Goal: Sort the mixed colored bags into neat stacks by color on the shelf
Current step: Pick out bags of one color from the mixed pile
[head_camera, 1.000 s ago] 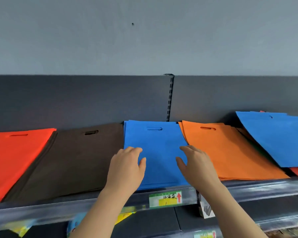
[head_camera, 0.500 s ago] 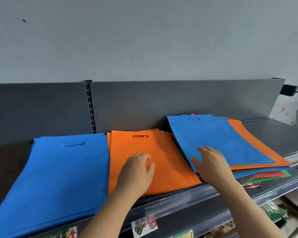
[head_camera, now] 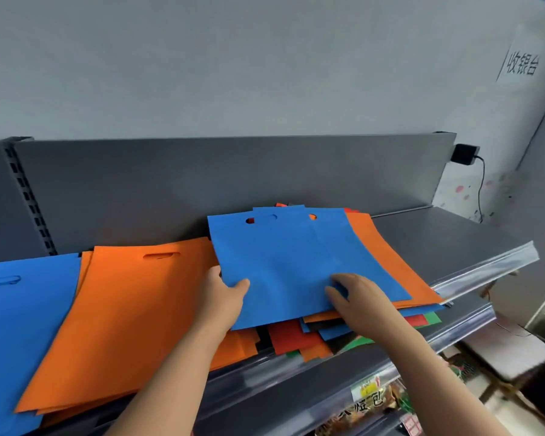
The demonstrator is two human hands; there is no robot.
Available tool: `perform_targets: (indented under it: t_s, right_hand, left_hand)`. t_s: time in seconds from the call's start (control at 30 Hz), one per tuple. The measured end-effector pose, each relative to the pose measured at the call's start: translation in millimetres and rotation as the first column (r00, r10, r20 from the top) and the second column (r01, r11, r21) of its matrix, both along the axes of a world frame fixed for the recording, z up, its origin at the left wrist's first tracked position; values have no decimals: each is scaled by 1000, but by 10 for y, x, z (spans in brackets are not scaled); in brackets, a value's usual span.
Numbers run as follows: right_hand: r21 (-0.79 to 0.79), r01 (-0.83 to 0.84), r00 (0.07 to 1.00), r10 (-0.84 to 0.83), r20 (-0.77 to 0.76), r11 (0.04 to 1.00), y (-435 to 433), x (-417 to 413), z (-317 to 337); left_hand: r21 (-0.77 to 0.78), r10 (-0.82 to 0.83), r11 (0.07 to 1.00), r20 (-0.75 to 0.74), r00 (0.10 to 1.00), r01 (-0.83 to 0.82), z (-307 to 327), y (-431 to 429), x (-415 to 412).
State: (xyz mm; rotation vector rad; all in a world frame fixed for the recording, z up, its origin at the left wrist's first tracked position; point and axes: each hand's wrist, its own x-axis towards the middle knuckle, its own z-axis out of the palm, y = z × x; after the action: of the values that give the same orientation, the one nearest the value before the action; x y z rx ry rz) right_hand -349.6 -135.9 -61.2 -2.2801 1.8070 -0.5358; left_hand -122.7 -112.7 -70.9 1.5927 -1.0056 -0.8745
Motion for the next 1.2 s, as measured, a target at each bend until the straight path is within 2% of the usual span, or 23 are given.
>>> perform_targets:
  t_s: [0.07,0.17,0.27,0.33,0.4,0.57,0.77,0.83,1.2]
  right_hand:
    - [-11,128,992,-129,-1,992,-110,-178,36]
    - [32,248,958,-240,-156,968,-203,-377,20]
    - [20,139,983,-135,-128,990,-198,-347,-35]
    - [21,60,998,-60,-16,998,-153,-313,-14]
    - [47,65,992,-69,107,997,-123,-330,29]
    - [78,162,986,-164,25,984,-181,-376,6]
    - [46,104,939,-114,325,993,-170,-212,-1]
    - [25,76,922,-80,379,997,-139,-134,18]
    - [-136,-131,913,173,369,982,293,925,130]
  left_hand:
    - [-18,4,1000,-7,1000,-5,7,-5,-48]
    - [-16,-19,1000,-13,1000,19,8,-13,-141]
    - [-14,-55,998,12,998,55,-16,-60,-206]
    - [-34,-40,999,48,998,42,-12,-87,-209]
    - [-24,-3,1000,53,999,4,4,-103,-185]
    - [-38,-8,999,66,998,10,-5,-66,-149]
    - [-155,48,987,58,997,-38,0,65,-81]
    - [-184,67,981,46,997,-58,34,143,5]
    - [-231,239,952,155,958,-200,121,941,960]
